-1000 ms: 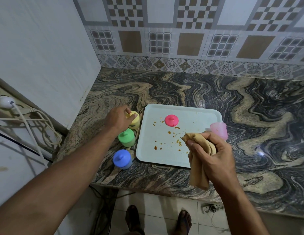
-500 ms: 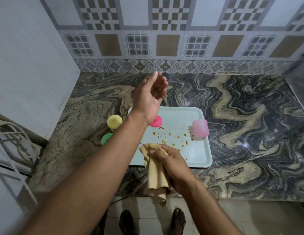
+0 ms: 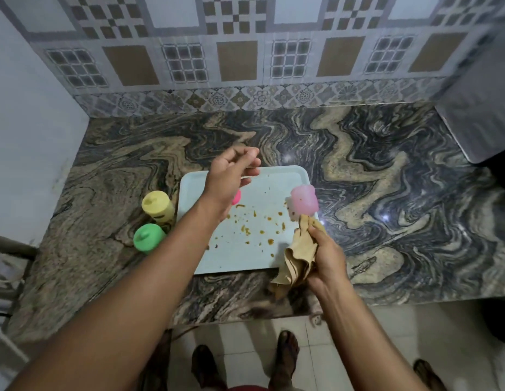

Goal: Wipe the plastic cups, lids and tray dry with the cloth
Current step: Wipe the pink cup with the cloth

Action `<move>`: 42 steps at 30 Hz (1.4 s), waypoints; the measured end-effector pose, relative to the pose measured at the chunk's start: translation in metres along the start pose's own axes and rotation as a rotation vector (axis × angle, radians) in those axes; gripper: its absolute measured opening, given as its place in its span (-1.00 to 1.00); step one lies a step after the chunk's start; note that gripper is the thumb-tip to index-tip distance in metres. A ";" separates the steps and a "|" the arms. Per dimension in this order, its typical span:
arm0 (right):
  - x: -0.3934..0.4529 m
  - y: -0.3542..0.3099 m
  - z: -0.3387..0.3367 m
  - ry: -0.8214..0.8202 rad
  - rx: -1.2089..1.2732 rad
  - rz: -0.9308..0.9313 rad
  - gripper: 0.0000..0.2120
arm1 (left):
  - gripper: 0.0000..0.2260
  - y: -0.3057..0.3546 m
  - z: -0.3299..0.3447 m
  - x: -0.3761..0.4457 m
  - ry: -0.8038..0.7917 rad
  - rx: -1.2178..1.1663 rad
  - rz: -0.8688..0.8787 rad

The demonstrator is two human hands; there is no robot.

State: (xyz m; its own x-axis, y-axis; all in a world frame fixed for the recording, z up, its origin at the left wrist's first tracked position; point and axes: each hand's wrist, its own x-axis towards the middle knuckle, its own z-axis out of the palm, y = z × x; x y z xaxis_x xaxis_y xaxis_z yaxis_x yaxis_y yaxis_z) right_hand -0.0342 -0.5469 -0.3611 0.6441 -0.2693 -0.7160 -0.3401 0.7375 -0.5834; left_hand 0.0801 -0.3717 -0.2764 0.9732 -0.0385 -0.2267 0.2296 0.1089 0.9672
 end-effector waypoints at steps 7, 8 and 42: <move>-0.005 -0.015 -0.015 0.040 -0.342 -0.131 -0.87 | -0.92 -0.018 0.008 0.021 -0.024 0.220 0.074; -0.008 -0.014 -0.014 -0.007 -0.449 -0.126 -0.86 | -0.92 -0.017 0.016 0.022 -0.036 0.001 0.003; -0.012 -0.029 -0.056 0.141 -0.322 -0.225 -0.92 | -0.31 -0.084 0.078 0.073 -0.418 1.273 0.166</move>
State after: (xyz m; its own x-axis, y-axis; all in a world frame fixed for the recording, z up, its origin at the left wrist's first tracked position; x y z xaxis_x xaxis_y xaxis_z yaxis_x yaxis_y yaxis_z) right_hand -0.0699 -0.5998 -0.3569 0.6343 -0.5007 -0.5891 -0.4129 0.4248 -0.8056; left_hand 0.1311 -0.4613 -0.3651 0.8592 -0.4369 -0.2662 -0.2824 -0.8389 0.4653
